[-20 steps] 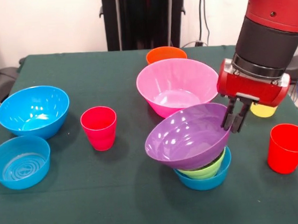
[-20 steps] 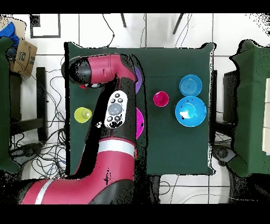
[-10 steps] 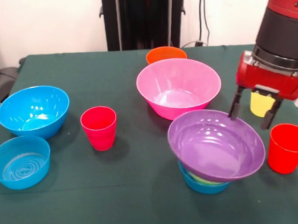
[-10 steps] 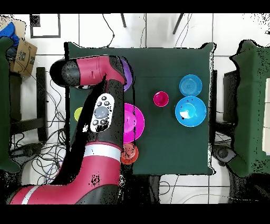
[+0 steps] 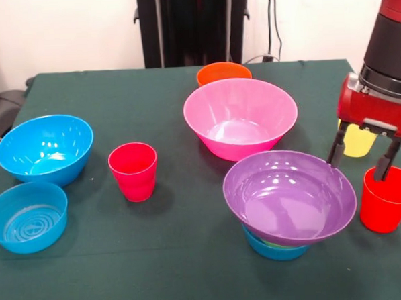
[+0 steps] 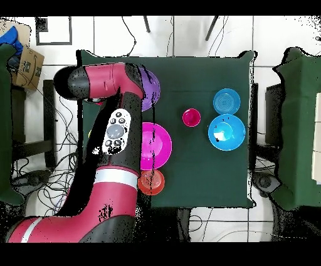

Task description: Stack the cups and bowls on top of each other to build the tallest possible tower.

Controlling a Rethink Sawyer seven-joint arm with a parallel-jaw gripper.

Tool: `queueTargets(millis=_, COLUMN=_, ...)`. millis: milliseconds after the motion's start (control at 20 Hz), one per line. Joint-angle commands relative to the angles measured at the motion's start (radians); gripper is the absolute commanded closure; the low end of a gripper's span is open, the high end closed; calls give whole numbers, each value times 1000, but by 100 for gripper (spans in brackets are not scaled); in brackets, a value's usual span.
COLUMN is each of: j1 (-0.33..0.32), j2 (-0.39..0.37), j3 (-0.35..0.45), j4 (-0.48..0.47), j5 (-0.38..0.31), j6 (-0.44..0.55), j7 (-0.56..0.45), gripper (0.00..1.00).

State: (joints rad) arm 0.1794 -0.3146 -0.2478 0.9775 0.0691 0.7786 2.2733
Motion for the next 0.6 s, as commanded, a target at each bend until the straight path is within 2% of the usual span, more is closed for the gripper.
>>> queueTargets(millis=50, j1=7, j2=23, j3=35, j4=-7, j5=31, j6=81, j7=180, gripper=0)
queueTargets(millis=200, j1=-5, j2=1, j3=48, j4=29, j5=40, j6=60, j7=144, gripper=0)
queueTargets(millis=600, j1=-75, j2=-140, j3=128, j4=271, j5=44, j6=-53, j7=-21, gripper=0)
